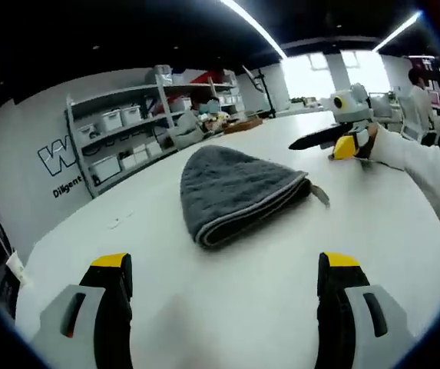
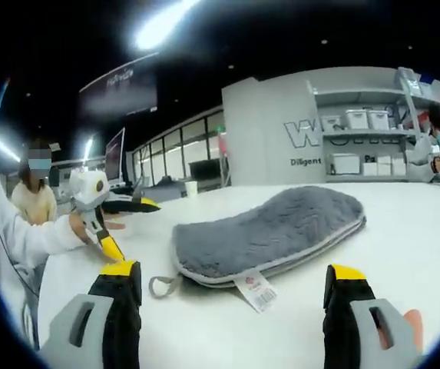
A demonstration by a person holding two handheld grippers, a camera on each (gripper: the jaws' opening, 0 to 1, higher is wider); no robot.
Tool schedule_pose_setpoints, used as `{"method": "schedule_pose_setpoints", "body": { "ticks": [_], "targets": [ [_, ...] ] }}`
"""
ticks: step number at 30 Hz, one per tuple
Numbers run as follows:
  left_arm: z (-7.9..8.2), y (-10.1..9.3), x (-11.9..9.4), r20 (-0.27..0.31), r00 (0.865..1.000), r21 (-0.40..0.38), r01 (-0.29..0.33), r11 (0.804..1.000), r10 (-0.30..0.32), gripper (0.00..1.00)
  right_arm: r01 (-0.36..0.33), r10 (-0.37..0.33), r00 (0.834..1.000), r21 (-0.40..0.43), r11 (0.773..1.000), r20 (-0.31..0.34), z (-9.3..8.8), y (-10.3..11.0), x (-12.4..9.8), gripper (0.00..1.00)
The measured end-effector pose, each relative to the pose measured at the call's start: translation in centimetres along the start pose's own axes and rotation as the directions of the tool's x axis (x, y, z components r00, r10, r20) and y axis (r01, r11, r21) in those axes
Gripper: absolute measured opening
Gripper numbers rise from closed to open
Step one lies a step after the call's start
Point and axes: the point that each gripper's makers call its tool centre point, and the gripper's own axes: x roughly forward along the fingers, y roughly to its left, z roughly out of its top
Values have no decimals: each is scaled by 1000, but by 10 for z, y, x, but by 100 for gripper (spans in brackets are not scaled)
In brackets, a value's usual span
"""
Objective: Open the folded towel by lifting each exposed corner and separating the folded layers until the towel lies flat within the target outline without major curled edges
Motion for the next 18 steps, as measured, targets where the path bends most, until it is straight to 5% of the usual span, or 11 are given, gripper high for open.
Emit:
{"method": "schedule_pose_setpoints", "body": {
  "ticks": [10,18],
  "targets": [
    [39,-46,32,49,999,90,12,996,-17,100,-35,35,999,-22,999,16,5,9,-1,99],
    [61,-64,53,89,996,143,-28,989,15,100,-67,68,997,-42,997,24,8,16,-1,99]
  ]
}}
